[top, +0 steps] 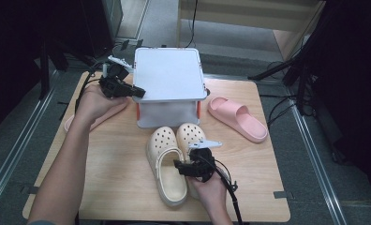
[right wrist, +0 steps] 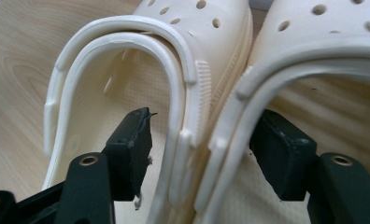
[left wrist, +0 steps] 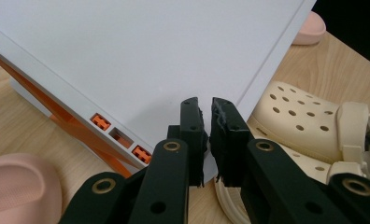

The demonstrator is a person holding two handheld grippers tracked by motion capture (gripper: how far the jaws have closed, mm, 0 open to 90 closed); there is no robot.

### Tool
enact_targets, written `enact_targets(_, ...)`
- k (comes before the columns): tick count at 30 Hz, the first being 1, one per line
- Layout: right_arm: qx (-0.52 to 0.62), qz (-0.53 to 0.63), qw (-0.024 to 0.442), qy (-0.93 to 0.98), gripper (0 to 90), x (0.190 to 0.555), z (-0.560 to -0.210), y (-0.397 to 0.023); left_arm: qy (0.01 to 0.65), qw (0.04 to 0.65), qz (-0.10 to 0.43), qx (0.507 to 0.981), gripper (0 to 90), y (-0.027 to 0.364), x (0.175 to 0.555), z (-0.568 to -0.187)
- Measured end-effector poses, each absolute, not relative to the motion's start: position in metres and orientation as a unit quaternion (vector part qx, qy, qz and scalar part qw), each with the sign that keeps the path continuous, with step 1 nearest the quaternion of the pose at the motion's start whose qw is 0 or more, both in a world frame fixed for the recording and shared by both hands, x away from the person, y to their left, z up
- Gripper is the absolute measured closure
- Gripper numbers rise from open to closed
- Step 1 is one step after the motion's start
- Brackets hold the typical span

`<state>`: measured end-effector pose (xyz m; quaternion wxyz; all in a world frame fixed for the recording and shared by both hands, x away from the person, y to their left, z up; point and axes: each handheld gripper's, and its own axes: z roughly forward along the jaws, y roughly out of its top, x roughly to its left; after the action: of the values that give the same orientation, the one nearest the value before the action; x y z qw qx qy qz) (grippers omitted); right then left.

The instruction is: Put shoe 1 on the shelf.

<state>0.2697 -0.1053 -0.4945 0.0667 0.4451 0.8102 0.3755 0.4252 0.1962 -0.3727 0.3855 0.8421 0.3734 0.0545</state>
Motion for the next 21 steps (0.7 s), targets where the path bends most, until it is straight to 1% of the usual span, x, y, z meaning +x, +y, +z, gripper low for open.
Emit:
enact_targets(3, 0.453, 0.366, 0.069, 0.81, 40.2, 0.2727, -0.5003, -0.0986, 0.372, 0.386, 0.056, 0.842, 83.1, 0.1973, 0.424, -0.3729)
enact_targets(6, 0.457, 0.362, 0.073, 0.809, 47.2, 0.2758, -0.5032, -0.0969, 0.373, 0.391, 0.056, 0.839, 85.7, 0.199, 0.4237, -0.3748)
enact_targets(7, 0.456, 0.361, 0.077, 0.81, 49.0, 0.2769, -0.5033, -0.0979, 0.379, 0.393, 0.052, 0.837, 86.9, 0.1999, 0.4238, -0.3751)
enact_targets(8, 0.456, 0.361, 0.077, 0.81, 49.0, 0.2769, -0.5033, -0.0979, 0.379, 0.393, 0.052, 0.837, 88.0, 0.1999, 0.4238, -0.3751)
enact_targets(9, 0.46, 0.366, 0.07, 0.806, 51.3, 0.2783, -0.5031, -0.0993, 0.382, 0.395, 0.051, 0.834, 88.9, 0.2011, 0.4238, -0.3756)
enact_targets(11, 0.461, 0.365, 0.074, 0.805, 53.1, 0.2783, -0.5028, -0.0993, 0.38, 0.395, 0.052, 0.835, 89.1, 0.2018, 0.4236, -0.3758)
enact_targets(16, 0.467, 0.361, 0.084, 0.803, 61.1, 0.2777, -0.5007, -0.101, 0.378, 0.391, 0.061, 0.837, 89.2, 0.1998, 0.4223, -0.3753)
enact_targets(21, 0.476, 0.353, 0.089, 0.801, 65.0, 0.2783, -0.4968, -0.1058, 0.38, 0.393, 0.062, 0.835, 89.1, 0.1992, 0.4223, -0.3757)
